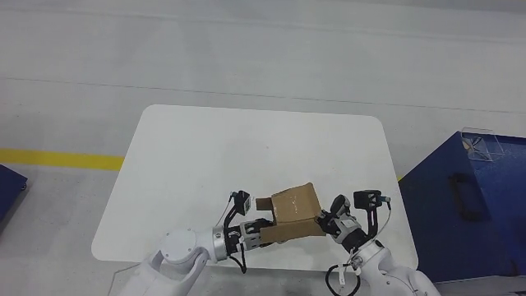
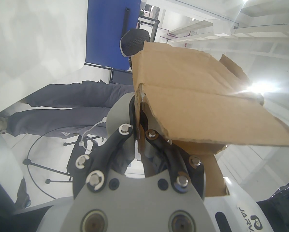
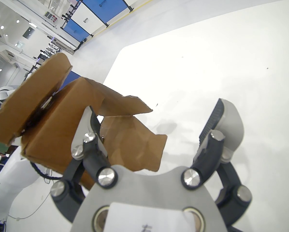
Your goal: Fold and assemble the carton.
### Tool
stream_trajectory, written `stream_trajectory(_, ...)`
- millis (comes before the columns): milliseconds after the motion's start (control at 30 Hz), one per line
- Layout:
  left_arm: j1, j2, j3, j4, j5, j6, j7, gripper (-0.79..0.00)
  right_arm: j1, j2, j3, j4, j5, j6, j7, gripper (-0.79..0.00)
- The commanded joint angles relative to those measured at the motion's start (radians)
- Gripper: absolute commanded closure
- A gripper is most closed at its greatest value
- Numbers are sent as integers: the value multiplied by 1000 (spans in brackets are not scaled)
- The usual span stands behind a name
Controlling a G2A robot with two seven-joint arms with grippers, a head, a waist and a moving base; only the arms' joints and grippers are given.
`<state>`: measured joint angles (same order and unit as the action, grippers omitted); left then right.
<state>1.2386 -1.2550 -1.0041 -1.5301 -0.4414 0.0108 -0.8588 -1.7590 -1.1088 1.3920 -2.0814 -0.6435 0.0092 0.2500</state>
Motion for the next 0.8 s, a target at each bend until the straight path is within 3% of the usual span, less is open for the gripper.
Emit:
stream_trajectory(0,2,0,2,-2,3,0,7,0,1,-1,1,-1,4,2,0,-785)
stream_trajectory(433,14,2,1,-15,9,12,57,0,7,-5,9,-9,17,-1,22,-785)
stream_trajectory(767,39,7,-68,-44,-68,7,136,0,-47,-1,97,-6,62,-33,30,-785)
